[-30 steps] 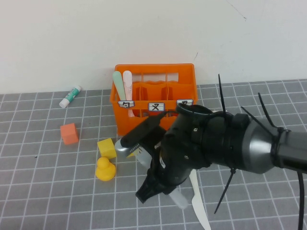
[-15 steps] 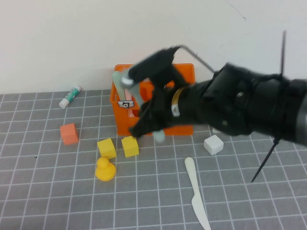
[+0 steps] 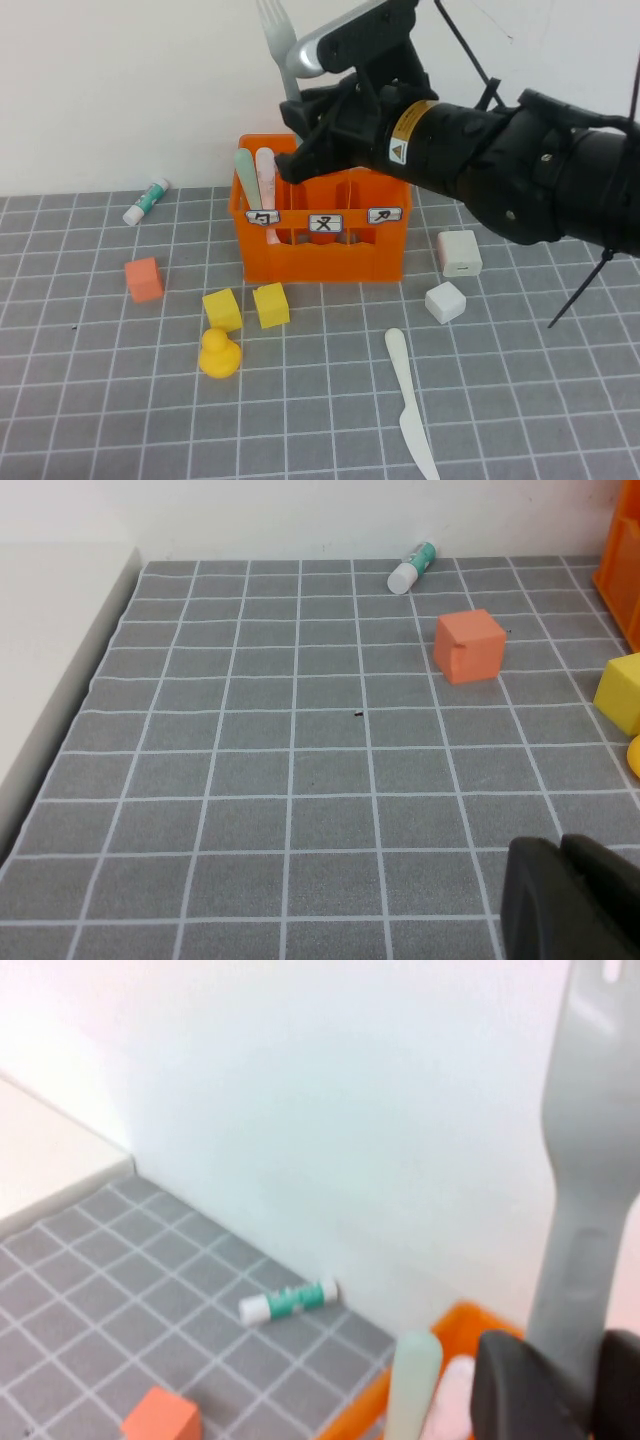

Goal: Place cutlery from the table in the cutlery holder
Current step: Place the fork on the box

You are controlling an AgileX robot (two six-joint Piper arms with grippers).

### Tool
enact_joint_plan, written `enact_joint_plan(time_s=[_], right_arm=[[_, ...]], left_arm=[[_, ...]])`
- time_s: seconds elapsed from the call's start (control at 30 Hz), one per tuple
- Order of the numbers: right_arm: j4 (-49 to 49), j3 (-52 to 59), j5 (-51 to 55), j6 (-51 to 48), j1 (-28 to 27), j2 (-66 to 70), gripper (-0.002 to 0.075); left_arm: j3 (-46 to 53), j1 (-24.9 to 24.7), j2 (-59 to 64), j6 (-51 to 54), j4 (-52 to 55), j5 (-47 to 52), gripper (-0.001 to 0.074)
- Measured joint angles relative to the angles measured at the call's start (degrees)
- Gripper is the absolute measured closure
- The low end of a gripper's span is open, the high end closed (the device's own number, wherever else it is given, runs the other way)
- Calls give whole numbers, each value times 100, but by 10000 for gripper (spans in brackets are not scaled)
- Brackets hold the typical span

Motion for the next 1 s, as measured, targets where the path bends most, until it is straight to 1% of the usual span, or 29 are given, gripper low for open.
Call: enact_joint_plan(time_s=[0.33, 0.47, 0.63, 0.87, 1.0], right_arm=[[88, 9, -1418, -160, -213, 639, 575], [498, 9, -1587, -262, -293, 882, 575], [990, 9, -1960, -788, -391, 1316, 575], [1199, 9, -2294, -974, -435, 1726, 575], [1474, 9, -2308, -1346, -435, 1767, 567]], left_arm=[[0, 0, 0, 0, 0, 0, 736], [0, 0, 0, 0, 0, 0, 736], [0, 0, 0, 0, 0, 0, 736], [0, 0, 0, 11, 0, 9, 736], [0, 0, 0, 11, 0, 9, 736]])
